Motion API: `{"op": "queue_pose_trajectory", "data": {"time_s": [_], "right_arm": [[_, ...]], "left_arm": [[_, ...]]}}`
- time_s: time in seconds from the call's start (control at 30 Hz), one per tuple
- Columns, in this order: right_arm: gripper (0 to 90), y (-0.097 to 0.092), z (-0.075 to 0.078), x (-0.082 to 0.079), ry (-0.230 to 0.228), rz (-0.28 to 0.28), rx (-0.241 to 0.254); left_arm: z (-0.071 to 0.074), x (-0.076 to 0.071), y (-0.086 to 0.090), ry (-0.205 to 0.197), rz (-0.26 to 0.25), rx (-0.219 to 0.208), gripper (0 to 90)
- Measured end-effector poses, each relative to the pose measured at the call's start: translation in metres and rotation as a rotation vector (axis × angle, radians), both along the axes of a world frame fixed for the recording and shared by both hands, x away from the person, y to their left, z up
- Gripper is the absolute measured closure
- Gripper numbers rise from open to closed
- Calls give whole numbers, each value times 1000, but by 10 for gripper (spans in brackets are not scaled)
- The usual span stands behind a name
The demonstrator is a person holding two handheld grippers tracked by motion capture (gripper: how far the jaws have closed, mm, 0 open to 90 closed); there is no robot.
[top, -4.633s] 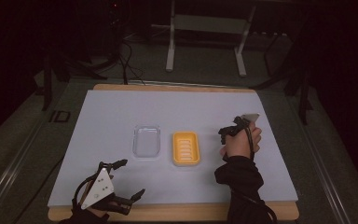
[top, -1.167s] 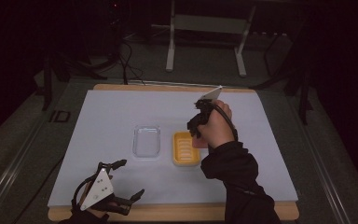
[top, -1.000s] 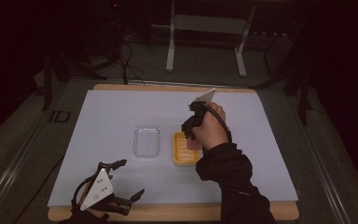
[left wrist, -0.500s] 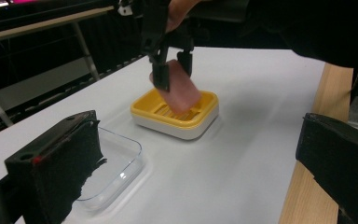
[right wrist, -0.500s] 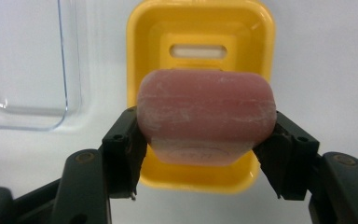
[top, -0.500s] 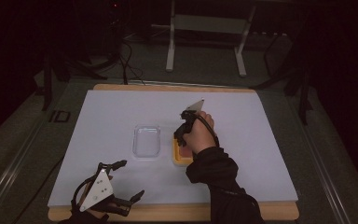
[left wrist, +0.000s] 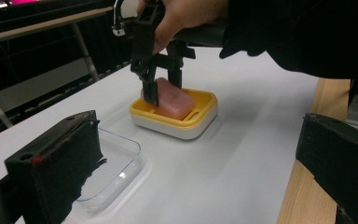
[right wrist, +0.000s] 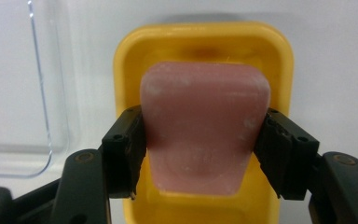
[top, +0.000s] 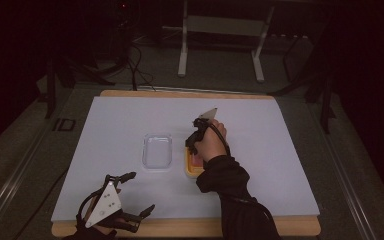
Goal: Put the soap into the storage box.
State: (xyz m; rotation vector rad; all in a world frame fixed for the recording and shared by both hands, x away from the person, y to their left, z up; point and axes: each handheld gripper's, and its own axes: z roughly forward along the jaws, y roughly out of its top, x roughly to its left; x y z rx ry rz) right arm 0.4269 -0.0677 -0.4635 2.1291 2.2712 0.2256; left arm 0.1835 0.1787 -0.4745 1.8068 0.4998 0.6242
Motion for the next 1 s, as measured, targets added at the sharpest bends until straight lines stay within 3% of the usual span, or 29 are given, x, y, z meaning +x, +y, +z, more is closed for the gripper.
{"op": "queue_pose_trajectory", "data": {"time_s": [0.2,0.37,0.5,0.63,0.73,0.97,1.0], "right_arm": [[373,-2,-11,6,0,-32,16],[330,-1,-10,9,8,-27,16],[283,-3,-3,7,-14,-12,33],[279,-6,6,6,-29,60,30],[260,-12,11,3,-84,131,24],[246,-29,20,-10,-200,342,70],[246,-32,21,-12,-213,353,69]], "left_arm": [[0,0,0,-1,0,3,6],[0,0,0,0,0,5,6],[0,0,0,1,1,6,6],[0,0,-1,0,2,9,6],[-1,0,-1,1,2,7,6],[-1,0,-1,4,2,14,6],[-1,1,-2,5,4,13,6]]}}
